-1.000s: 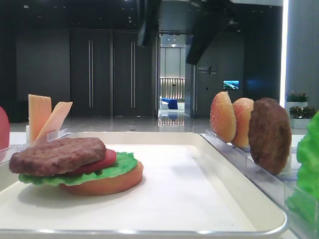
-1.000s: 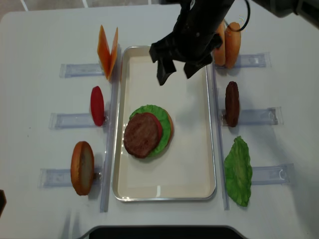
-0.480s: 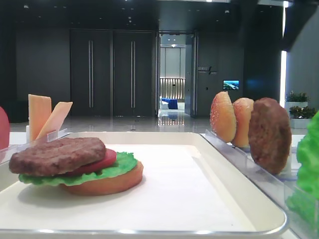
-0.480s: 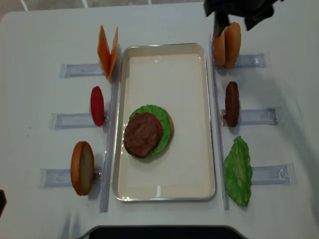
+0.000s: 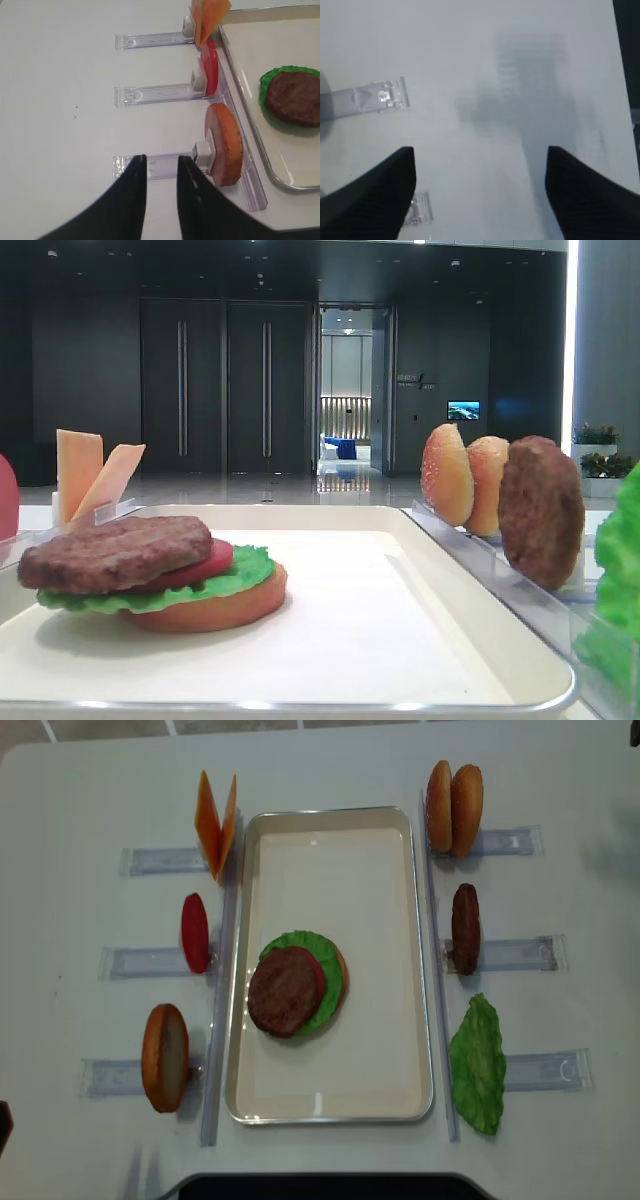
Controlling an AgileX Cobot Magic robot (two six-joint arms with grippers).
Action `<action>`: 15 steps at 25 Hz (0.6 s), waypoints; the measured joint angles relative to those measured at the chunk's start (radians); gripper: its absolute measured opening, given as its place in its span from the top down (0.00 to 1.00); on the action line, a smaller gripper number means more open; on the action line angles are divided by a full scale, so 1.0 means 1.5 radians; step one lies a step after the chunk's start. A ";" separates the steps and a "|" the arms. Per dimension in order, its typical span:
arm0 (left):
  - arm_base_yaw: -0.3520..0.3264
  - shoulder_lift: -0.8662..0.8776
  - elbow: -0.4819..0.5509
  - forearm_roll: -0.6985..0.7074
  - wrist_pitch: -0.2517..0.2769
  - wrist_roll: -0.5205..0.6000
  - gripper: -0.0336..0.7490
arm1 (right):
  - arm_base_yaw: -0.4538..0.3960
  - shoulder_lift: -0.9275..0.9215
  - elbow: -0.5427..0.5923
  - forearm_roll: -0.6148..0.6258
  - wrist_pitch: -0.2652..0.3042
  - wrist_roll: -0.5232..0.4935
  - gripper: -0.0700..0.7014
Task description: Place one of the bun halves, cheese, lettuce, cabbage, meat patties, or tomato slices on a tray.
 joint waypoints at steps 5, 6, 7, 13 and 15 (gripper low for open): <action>0.000 0.000 0.000 0.000 0.000 0.000 0.75 | 0.000 -0.096 0.126 -0.028 -0.002 -0.009 0.25; 0.000 0.000 0.000 0.000 0.000 0.000 0.75 | 0.000 -0.120 0.170 -0.034 -0.002 -0.010 0.25; 0.000 0.000 0.000 0.000 0.000 0.000 0.75 | 0.000 -0.153 0.218 -0.041 -0.002 -0.009 0.25; 0.000 0.000 0.000 0.000 0.000 0.000 0.75 | 0.000 -0.378 0.495 -0.050 0.002 -0.006 0.25; 0.000 0.000 0.000 0.000 0.000 0.000 0.75 | 0.000 -0.457 0.562 -0.049 0.002 -0.005 0.25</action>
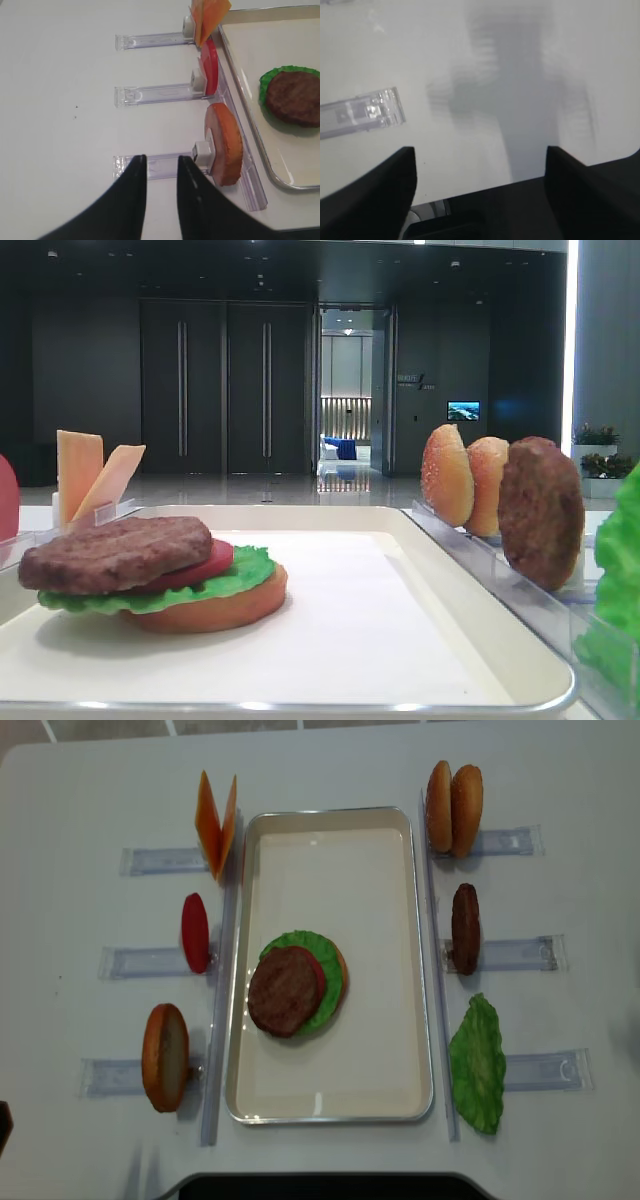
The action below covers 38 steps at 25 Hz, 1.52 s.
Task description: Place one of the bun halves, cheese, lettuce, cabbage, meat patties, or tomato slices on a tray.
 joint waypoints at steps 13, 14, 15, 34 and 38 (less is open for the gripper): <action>0.000 0.000 0.000 0.000 0.000 0.000 0.75 | 0.000 -0.425 0.206 0.011 -0.051 -0.004 0.26; 0.000 0.000 0.000 0.000 0.000 0.000 0.75 | 0.000 -0.442 0.207 0.018 -0.052 -0.010 0.26; 0.000 0.000 0.000 0.000 0.000 0.000 0.75 | 0.000 -0.458 0.207 0.021 -0.054 -0.013 0.26; 0.000 0.000 0.000 0.000 0.000 0.000 0.75 | 0.000 -0.734 0.211 0.039 -0.058 -0.028 0.28; 0.000 0.000 0.000 0.000 0.000 0.000 0.75 | 0.000 -0.735 0.211 0.040 -0.058 -0.028 0.28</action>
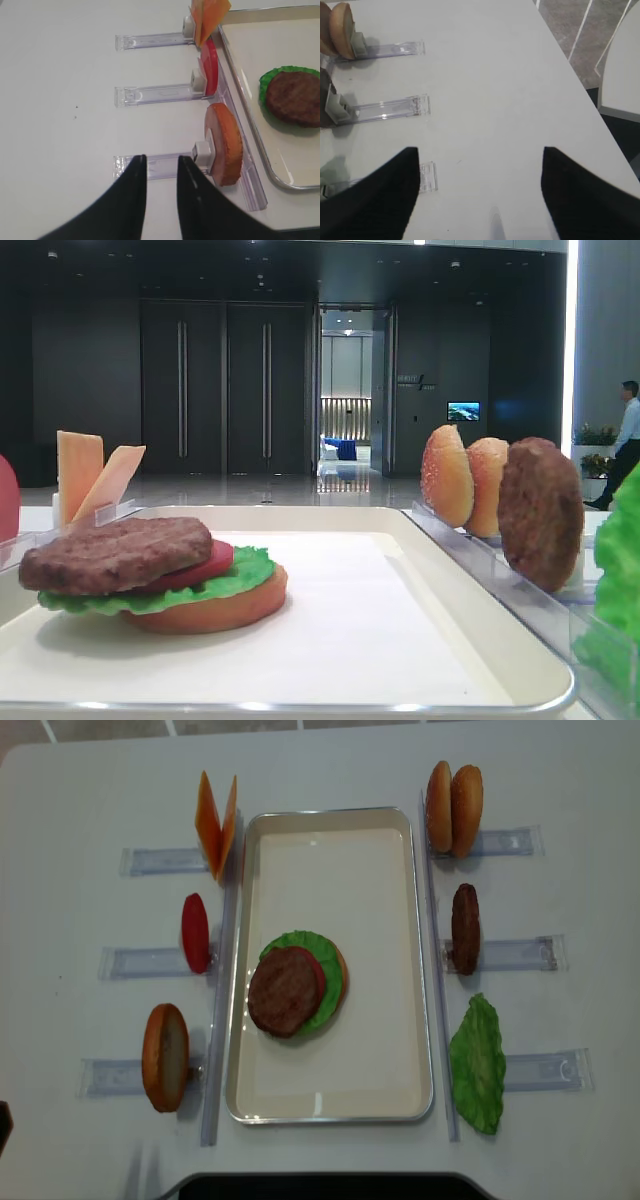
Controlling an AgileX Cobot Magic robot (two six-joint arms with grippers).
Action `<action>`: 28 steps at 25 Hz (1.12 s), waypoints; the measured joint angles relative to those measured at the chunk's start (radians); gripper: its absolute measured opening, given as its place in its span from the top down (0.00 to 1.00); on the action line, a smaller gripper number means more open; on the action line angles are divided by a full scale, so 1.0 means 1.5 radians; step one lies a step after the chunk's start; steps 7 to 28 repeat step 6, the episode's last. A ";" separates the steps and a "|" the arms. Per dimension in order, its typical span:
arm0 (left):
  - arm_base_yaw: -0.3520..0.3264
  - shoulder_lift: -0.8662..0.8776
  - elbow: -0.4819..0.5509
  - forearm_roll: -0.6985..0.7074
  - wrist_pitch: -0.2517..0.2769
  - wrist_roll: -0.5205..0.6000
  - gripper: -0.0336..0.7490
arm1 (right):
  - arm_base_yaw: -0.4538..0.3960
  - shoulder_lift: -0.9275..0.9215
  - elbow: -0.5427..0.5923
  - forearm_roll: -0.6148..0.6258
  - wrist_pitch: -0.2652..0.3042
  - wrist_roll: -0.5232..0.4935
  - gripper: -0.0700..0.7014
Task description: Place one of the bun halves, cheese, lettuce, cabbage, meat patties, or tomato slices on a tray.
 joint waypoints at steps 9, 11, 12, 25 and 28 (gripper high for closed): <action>0.000 0.000 0.000 0.000 0.000 0.000 0.75 | 0.000 0.000 0.000 0.000 0.000 0.000 0.28; 0.000 0.000 0.000 0.000 0.000 0.000 0.75 | 0.000 0.000 0.000 0.000 0.000 0.000 0.28; 0.000 0.000 0.000 0.000 0.000 0.000 0.75 | 0.000 0.000 0.000 0.000 0.000 0.000 0.28; 0.000 0.000 0.000 0.000 0.000 0.000 0.75 | 0.000 0.000 0.000 0.000 0.000 0.000 0.28; 0.000 0.000 0.000 0.000 0.000 0.000 0.75 | 0.000 0.000 0.000 0.000 0.000 0.000 0.28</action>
